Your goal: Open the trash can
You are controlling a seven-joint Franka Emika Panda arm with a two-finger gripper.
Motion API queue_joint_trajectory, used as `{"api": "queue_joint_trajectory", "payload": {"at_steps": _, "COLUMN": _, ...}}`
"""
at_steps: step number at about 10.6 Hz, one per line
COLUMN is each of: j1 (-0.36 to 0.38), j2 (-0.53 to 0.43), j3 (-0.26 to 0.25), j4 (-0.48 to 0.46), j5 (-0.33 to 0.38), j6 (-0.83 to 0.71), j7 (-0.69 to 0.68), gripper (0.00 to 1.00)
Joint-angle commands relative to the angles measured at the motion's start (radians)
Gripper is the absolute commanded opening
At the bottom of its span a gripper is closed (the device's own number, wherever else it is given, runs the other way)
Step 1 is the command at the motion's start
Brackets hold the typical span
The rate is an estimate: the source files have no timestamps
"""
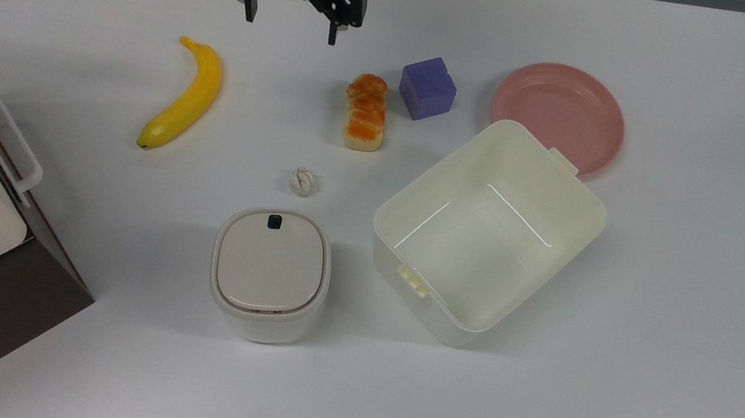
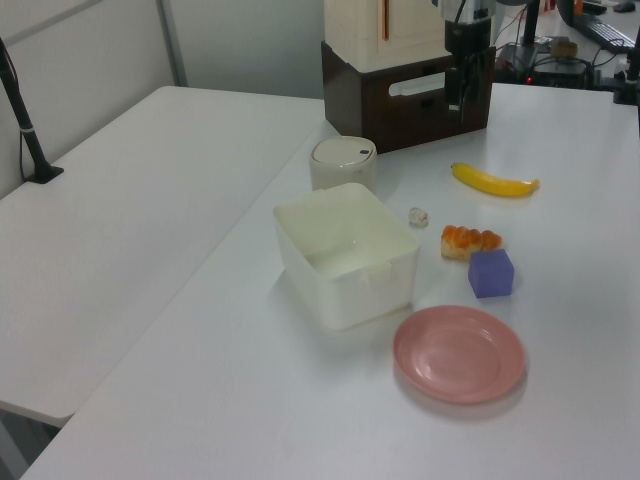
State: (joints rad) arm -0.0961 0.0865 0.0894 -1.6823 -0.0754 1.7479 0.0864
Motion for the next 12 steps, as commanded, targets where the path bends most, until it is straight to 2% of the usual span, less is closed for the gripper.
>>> {"api": "queue_joint_trajectory", "payload": {"at_steps": 1, "j1": 0.001, "j2": -0.002, "j3": 0.006, "j4": 0.006, "j5": 0.0, "j6": -0.027, "j7": -0.004, "gripper": 1.0}}
{"api": "queue_joint_trajectory", "payload": {"at_steps": 12, "j1": 0.024, "j2": 0.048, "j3": 0.007, "j4": 0.001, "j5": 0.012, "j6": 0.028, "j7": 0.064, "gripper": 1.0}}
